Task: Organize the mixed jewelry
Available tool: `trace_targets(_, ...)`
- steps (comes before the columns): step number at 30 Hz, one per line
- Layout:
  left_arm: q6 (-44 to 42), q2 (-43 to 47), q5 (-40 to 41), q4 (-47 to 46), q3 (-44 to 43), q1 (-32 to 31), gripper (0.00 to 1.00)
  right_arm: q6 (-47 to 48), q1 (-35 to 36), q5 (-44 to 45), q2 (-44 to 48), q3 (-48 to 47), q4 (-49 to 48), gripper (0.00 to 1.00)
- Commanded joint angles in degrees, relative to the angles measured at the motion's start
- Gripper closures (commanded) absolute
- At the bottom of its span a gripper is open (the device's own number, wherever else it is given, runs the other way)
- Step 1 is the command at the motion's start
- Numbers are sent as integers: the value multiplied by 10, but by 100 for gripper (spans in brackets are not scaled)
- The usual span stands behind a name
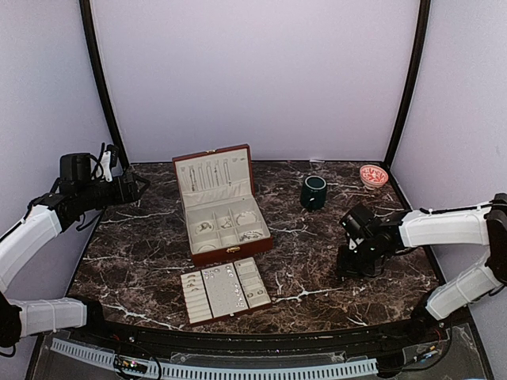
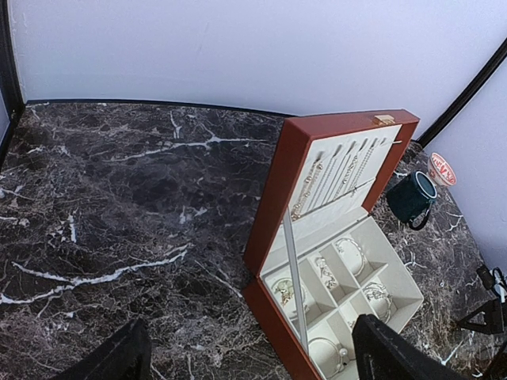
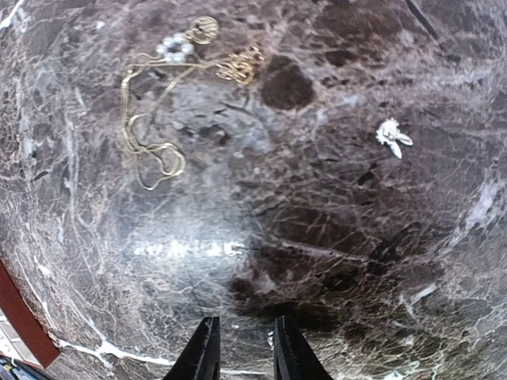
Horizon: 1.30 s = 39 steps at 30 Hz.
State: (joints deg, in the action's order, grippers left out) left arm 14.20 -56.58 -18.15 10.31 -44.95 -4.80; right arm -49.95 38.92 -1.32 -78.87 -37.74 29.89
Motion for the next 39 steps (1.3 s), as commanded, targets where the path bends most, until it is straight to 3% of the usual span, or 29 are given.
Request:
trace_targets(1, 0, 0, -8, -12, 6, -3, 9, 13, 15, 45, 11, -25, 27, 75)
trace_targets(8, 0, 0, -8, -12, 6, -4, 9, 11, 36, 89, 12, -40, 85, 76)
trace_targets(32, 0, 0, -10, -13, 7, -3, 9, -11, 62, 82, -21, -38, 66, 100)
trace_targets(39, 0, -1, -9, -13, 7, -4, 9, -12, 63, 11, 17, -54, 9, 100)
